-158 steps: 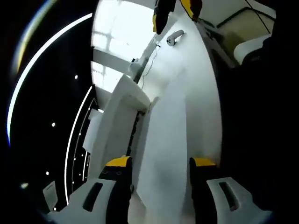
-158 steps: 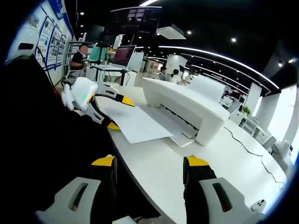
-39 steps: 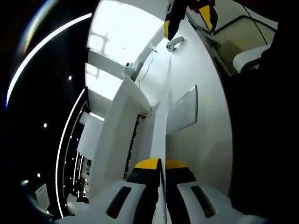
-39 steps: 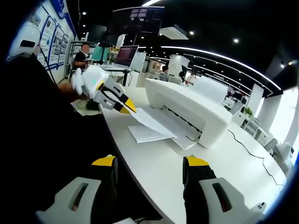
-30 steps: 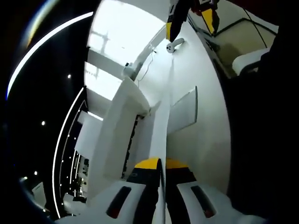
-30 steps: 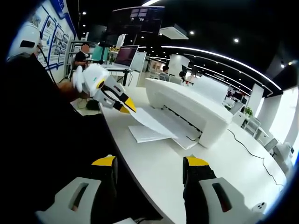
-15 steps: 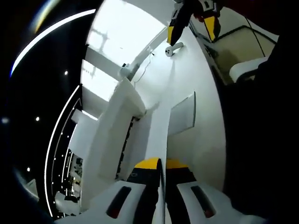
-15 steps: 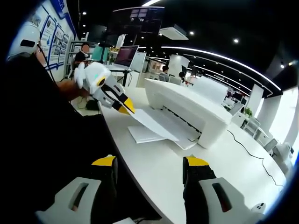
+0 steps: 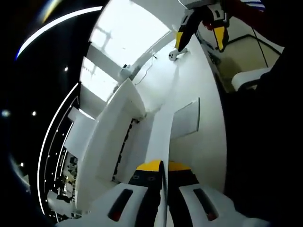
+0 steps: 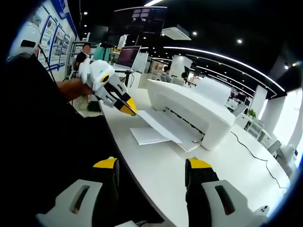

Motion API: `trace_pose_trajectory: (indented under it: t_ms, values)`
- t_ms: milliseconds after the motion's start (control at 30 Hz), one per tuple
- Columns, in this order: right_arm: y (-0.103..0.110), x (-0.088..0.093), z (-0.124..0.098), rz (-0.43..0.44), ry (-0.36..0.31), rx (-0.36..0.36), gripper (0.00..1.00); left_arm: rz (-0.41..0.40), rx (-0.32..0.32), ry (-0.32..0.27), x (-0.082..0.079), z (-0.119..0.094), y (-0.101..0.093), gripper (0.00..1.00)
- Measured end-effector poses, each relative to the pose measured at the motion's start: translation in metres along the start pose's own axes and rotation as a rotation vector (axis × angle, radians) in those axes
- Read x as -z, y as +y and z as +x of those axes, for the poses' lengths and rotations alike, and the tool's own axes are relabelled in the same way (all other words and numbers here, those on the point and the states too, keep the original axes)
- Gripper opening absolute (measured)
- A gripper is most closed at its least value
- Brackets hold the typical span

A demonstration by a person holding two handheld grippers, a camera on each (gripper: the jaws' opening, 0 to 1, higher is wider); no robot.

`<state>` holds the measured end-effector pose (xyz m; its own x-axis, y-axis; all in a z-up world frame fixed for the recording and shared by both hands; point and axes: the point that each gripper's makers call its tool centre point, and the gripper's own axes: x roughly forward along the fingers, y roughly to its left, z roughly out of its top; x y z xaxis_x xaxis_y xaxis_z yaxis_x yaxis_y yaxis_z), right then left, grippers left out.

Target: Remove the paper from the printer output slot and place it on top of the printer

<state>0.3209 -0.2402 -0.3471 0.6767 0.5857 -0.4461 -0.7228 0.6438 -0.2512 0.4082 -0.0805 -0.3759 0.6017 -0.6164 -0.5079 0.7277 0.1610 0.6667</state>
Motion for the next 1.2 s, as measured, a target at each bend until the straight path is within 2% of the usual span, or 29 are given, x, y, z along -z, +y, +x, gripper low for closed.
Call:
trace_pose_trajectory:
  t_ms: [1200]
  values:
    - [-0.0006,-0.0016,-0.0006,0.000,-0.002,-0.002,0.52,-0.077,0.083,-0.017,0.0009,-0.0051,0.0048,0.06]
